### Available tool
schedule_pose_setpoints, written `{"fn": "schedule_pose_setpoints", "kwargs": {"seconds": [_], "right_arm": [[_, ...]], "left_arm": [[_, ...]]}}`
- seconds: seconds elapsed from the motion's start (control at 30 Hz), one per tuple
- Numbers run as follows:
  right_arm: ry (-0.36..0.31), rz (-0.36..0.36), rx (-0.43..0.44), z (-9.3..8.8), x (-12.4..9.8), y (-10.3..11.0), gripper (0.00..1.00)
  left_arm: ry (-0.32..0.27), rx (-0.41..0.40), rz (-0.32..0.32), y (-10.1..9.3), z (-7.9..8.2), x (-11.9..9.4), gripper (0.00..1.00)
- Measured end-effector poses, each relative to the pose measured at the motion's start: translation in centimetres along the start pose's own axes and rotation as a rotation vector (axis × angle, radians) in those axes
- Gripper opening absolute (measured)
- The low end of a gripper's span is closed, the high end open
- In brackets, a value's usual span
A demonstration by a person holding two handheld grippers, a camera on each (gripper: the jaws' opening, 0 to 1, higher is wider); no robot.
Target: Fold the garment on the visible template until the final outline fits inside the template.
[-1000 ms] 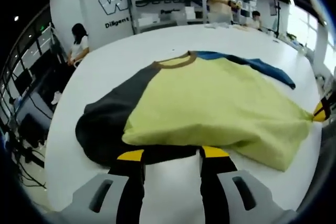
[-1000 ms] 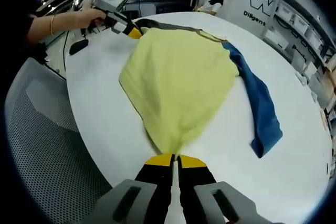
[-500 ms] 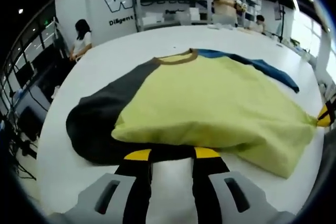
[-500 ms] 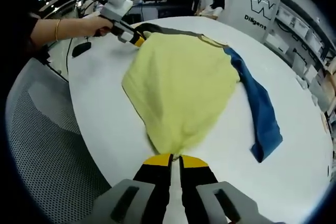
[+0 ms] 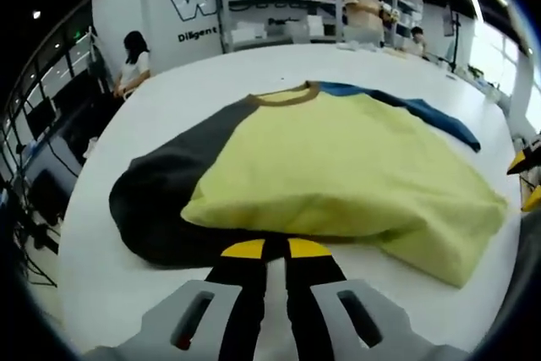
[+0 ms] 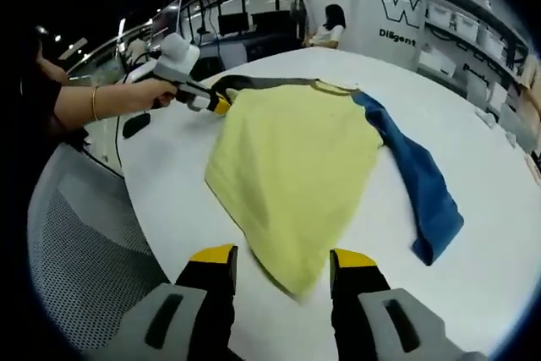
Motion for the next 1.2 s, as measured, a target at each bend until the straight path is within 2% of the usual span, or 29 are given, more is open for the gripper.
{"fn": "schedule_pose_setpoints", "kwargs": {"seconds": [0.2, 0.4, 0.6, 0.77, 1.0, 1.2], "right_arm": [[-0.018, 0.005, 0.021, 0.2, -0.2, -0.1, 0.44], [-0.027, -0.003, 0.029, 0.5, -0.4, -0.4, 0.45], [-0.041, -0.018, 0.051, 0.8, -0.8, -1.1, 0.47], [-0.054, -0.038, 0.063, 1.0, -1.0, -1.7, 0.49], [-0.062, -0.072, 0.076, 1.2, -1.4, -2.7, 0.49], [-0.062, -0.095, 0.087, 1.0, -1.5, -3.2, 0.49]], "left_arm": [[-0.01, 0.027, 0.008, 0.8, 0.1, -2.2, 0.04], [-0.005, 0.016, 0.048, 2.3, -0.5, -4.1, 0.03], [0.045, 0.029, 0.098, 4.2, -2.0, -5.7, 0.03], [0.087, 0.052, 0.184, 5.9, -3.1, -6.7, 0.03], [0.163, 0.049, 0.253, 8.6, -4.9, -7.1, 0.03], [0.196, 0.038, 0.309, 10.7, -5.6, -7.3, 0.04]]}}
Point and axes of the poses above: the point that each gripper's makers call its tool centre point, and the gripper's own axes: x roughly forward along the fingers, y roughly to its left, z roughly out of its top, the point moved 10 cm from there along -x, roughly backward along the fingers, and after that the axes turned 9 degrees about x, right-handed, at the moved point
